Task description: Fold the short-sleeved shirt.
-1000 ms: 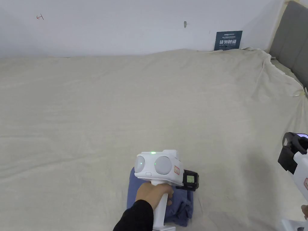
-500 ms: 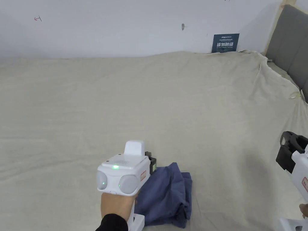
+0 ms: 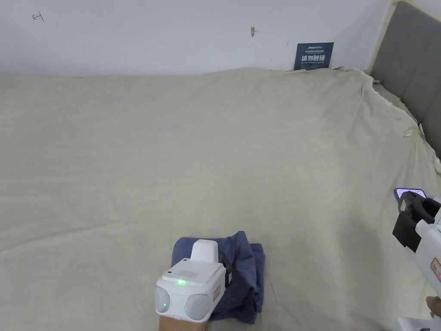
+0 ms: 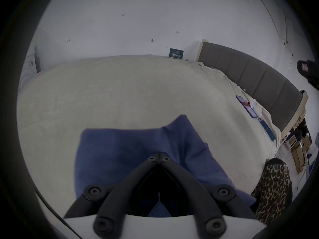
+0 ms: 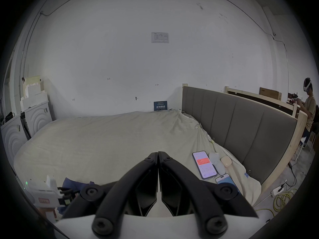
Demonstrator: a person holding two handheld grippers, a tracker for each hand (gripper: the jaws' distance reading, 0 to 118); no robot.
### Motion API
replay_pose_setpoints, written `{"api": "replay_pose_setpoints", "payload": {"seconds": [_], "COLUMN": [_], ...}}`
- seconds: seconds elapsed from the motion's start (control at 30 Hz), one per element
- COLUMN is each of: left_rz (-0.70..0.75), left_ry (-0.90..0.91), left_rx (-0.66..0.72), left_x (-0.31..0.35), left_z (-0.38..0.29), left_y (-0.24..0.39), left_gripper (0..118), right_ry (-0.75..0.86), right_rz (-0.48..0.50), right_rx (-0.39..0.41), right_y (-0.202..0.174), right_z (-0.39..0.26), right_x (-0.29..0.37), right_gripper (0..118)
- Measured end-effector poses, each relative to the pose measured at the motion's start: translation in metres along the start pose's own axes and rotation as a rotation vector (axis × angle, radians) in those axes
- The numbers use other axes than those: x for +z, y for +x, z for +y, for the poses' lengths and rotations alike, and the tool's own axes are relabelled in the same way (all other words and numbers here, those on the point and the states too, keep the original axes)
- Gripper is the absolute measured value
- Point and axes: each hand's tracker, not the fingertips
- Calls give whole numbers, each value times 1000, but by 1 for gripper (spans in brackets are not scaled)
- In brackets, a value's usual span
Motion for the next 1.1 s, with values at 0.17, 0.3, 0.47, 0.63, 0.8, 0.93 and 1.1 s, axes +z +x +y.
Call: {"api": "replay_pose_setpoints", "payload": {"seconds": [0.17, 0.3, 0.47, 0.63, 0.8, 0.93, 1.1], "left_rz": [-56, -73, -91, -102, -144, -170, -179], "left_ry": [2, -10, -7, 7, 32, 85, 235], "left_rx": [-35, -57, -55, -74, -78, -94, -59], "left_x": [-10, -19, -20, -18, -12, 7, 48], "left_z": [-7, -13, -18, -18, -22, -14, 29], "left_y": [27, 45, 51, 53, 53, 54, 40], "left_gripper": [0, 0, 0, 0, 0, 0, 0], "right_ry": [-11, -14, -15, -13, -11, -2, 26], "right_rz": [-13, -23, -41, -44, -34, -24, -4], "right_rx": [1, 2, 2, 0, -1, 1, 1], "right_y": [9, 15, 24, 23, 18, 12, 3], "right_z": [-3, -4, -4, -4, -3, 2, 9], "right_x": [0, 3, 4, 3, 2, 4, 6], "right_gripper": [0, 0, 0, 0, 0, 0, 0]}}
